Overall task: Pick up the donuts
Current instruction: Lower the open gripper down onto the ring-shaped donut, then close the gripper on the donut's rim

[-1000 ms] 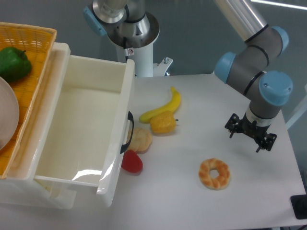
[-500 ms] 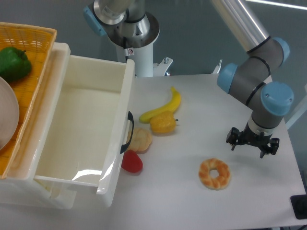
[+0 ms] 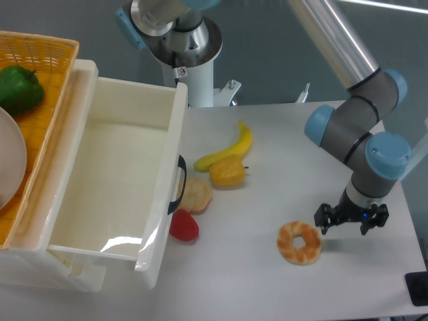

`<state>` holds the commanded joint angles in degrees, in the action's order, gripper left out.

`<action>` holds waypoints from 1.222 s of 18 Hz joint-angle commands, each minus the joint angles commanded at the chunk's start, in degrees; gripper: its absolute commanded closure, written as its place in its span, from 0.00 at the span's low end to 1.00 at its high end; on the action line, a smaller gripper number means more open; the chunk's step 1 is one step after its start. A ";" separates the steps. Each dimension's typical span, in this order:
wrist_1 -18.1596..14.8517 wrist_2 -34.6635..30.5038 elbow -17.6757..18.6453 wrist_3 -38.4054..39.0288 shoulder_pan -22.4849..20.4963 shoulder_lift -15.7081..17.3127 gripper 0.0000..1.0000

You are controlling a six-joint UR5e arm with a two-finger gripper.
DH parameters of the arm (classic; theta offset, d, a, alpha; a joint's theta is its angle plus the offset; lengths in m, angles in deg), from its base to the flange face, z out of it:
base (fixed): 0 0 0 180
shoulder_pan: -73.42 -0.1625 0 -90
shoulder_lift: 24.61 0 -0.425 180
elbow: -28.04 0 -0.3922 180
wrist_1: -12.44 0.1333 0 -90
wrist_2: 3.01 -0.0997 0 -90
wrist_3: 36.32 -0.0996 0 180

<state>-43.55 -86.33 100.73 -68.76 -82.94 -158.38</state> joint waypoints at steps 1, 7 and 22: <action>0.00 0.00 0.09 0.18 0.26 -0.09 0.00; 0.09 -0.17 1.40 1.41 1.85 -0.70 0.00; 0.62 -0.35 3.34 -2.98 1.85 0.35 0.69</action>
<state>-42.93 -86.68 104.07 -71.74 -81.09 -158.03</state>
